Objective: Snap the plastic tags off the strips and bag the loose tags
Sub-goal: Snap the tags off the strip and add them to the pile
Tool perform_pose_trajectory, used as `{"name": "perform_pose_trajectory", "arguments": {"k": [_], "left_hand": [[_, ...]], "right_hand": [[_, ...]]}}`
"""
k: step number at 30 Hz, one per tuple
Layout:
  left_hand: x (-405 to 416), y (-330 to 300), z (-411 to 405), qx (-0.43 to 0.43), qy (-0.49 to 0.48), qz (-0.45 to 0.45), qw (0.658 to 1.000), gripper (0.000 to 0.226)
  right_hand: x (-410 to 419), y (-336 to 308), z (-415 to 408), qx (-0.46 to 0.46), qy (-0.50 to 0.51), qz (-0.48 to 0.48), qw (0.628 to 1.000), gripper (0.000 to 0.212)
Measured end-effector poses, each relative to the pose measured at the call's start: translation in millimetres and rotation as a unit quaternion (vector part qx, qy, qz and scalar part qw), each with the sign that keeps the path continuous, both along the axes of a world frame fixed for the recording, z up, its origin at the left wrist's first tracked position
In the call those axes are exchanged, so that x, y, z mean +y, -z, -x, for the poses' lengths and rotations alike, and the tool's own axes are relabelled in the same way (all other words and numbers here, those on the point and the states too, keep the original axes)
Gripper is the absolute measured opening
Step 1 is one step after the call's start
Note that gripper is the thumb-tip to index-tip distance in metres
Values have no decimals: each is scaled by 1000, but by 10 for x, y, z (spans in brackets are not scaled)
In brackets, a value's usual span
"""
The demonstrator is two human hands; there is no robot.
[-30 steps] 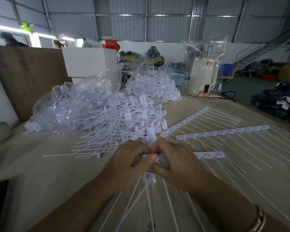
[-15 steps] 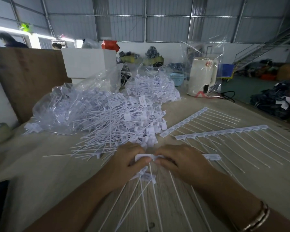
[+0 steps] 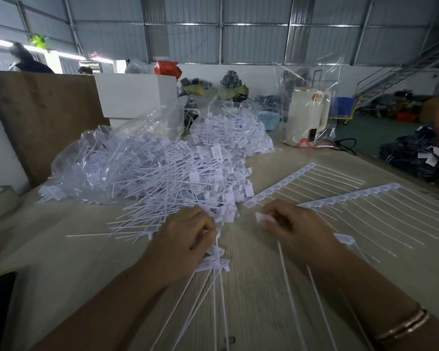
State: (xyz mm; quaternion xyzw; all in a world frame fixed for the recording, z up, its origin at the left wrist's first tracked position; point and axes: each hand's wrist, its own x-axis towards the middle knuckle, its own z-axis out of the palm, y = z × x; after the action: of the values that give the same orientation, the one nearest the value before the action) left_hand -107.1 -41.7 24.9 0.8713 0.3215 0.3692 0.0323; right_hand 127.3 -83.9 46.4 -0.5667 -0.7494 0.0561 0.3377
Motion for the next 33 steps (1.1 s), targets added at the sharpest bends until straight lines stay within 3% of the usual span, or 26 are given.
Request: {"name": "perform_pose_trajectory", "arguments": {"k": [5,10,13,15,19,25,33], "left_hand": [[-48,-33,-110,-37,22,4,999,36],[-111,-33,-207,-41,42,52,997,43],[-80,-30,-185,-66,28,80,994,39],[-77,-11,-153,-71,17,88,993,29],[-71,21,-127,-58,35,97,993,44],[-65,-35,-121,-31,59,42,997,36],[-80,-25,-96,-112,100,93,984,41]], "right_hand": [[-40,30,336,-60,-63,-42,995,24],[-80,42,422,-49,-136,-23,989,29],[-52,11,287,-23,-116,-8,993,26],[-18,28,211,-64,-102,-7,993,22],[33,93,197,-109,-77,-26,991,17],[46,80,208,-35,-111,20,993,18],[20,-47,156,97,-114,-10,989,16]]}}
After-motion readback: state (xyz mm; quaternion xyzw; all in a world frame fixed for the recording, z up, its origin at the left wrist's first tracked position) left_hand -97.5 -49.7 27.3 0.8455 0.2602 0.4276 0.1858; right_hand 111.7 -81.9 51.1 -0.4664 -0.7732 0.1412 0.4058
